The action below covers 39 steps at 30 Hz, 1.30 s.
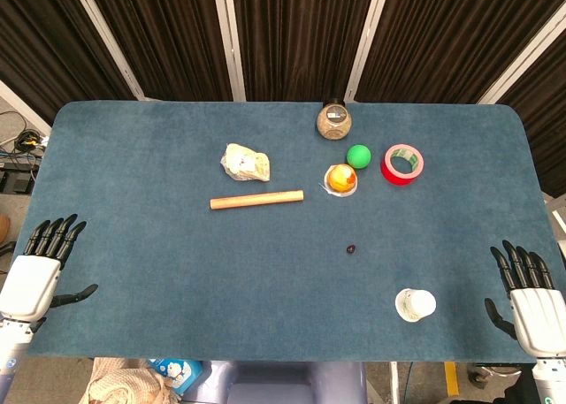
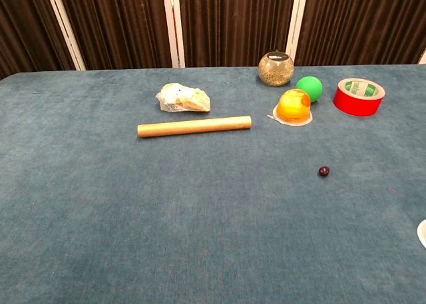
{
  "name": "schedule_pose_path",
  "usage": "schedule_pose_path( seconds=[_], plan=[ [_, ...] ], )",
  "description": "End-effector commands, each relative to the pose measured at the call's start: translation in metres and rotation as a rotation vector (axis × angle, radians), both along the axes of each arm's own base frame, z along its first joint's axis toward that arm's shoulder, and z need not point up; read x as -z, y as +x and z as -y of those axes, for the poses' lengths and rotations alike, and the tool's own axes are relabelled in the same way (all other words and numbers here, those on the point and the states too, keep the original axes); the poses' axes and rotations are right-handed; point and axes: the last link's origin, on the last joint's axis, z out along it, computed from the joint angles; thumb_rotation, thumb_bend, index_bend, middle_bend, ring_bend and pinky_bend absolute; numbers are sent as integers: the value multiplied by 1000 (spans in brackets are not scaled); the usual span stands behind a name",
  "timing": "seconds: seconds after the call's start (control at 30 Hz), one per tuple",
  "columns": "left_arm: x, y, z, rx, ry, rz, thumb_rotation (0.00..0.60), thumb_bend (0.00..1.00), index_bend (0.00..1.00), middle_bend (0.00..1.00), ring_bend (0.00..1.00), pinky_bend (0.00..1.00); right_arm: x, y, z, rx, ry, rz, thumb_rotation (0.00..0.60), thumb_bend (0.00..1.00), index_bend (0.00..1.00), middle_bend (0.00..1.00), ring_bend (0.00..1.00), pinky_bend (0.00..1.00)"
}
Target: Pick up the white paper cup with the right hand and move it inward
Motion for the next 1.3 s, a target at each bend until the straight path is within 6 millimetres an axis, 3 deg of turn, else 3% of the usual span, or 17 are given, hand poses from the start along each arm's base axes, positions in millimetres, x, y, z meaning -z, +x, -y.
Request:
schedule_pose_path(
  seconds=[0.03, 0.43, 0.67, 0.97, 1.3],
  plan=[
    [0, 0, 0, 0, 0, 0, 600, 0, 0, 0, 0, 0, 0, 0, 0, 0, 0, 0, 600, 361, 0, 0, 0, 77],
    [0, 0, 0, -2, -3, 1, 600, 0, 0, 0, 0, 0, 4, 6, -4, -35, 62, 28, 600, 361, 0, 0, 0, 77],
    [1, -2, -2, -10, -7, 2, 600, 0, 0, 0, 0, 0, 23, 17, -15, -24, 271, 87, 600, 360, 0, 0, 0, 77],
    [2, -1, -2, -10, -11, -4, 600, 0, 0, 0, 0, 0, 49, 29, -16, -60, 350, 66, 600, 359, 0, 0, 0, 77],
    [2, -1, 0, -10, -7, -7, 600, 0, 0, 0, 0, 0, 80, 32, -2, -47, 392, 3, 600, 359, 0, 0, 0, 77]
  ],
)
